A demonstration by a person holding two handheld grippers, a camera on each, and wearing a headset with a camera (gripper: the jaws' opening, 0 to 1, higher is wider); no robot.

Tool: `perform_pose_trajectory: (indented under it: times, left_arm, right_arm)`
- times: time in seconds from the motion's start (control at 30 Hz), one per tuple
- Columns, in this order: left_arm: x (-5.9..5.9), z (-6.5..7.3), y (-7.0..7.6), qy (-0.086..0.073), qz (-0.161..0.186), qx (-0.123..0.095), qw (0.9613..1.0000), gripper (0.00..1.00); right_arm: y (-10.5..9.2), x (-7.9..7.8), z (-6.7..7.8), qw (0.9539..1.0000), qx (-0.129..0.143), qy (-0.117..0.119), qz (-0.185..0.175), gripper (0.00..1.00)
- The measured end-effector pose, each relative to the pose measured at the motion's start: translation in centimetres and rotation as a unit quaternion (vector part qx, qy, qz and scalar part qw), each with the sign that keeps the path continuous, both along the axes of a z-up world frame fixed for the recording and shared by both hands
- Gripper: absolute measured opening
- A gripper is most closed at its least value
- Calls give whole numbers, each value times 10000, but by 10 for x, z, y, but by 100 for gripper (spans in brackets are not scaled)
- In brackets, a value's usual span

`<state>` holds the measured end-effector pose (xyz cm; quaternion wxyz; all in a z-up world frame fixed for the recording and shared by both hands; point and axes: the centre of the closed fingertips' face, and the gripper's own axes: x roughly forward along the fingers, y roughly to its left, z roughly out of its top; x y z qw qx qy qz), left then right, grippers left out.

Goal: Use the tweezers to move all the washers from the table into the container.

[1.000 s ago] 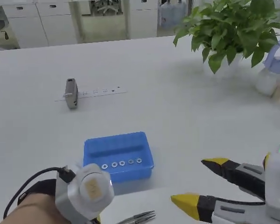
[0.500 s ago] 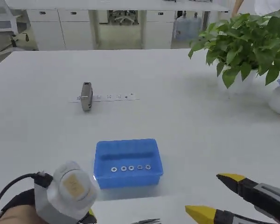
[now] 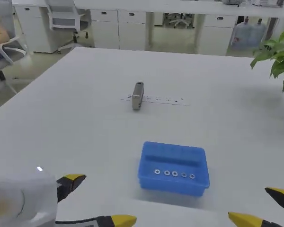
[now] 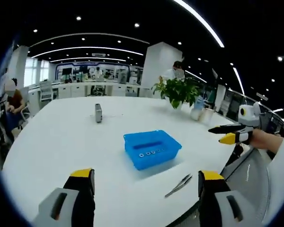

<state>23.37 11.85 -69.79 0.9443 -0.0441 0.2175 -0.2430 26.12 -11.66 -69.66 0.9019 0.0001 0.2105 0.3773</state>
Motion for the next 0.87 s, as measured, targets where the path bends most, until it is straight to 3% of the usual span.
perform_pose_trajectory:
  times: [0.07,0.1,0.17,0.3,0.43,0.53,0.87]
  left_arm:
    - [2,10,2,-171,172,-227,9994,97]
    - [5,15,5,-319,331,-268,9986,99]
    - [6,23,5,-464,387,-315,9977,99]
    - [8,31,6,-706,512,-165,9961,99]
    - [9,28,10,-684,626,-6,9957,99]
    - [7,26,11,-660,632,6,9958,99]
    - [12,27,12,-739,623,-28,9953,99]
  right_arm:
    - [2,1,0,10000,-16,-42,38,69]
    - [2,1,1,9999,-53,-81,61,70]
    - [2,3,1,9998,-124,-154,68,73]
    - [-9,15,8,9977,-333,-550,-228,86]
    - [-18,23,20,9943,-304,-857,-561,98]
    - [-24,27,31,9922,-190,-1041,-662,99]
    - [-27,22,40,9917,11,-1021,-783,99]
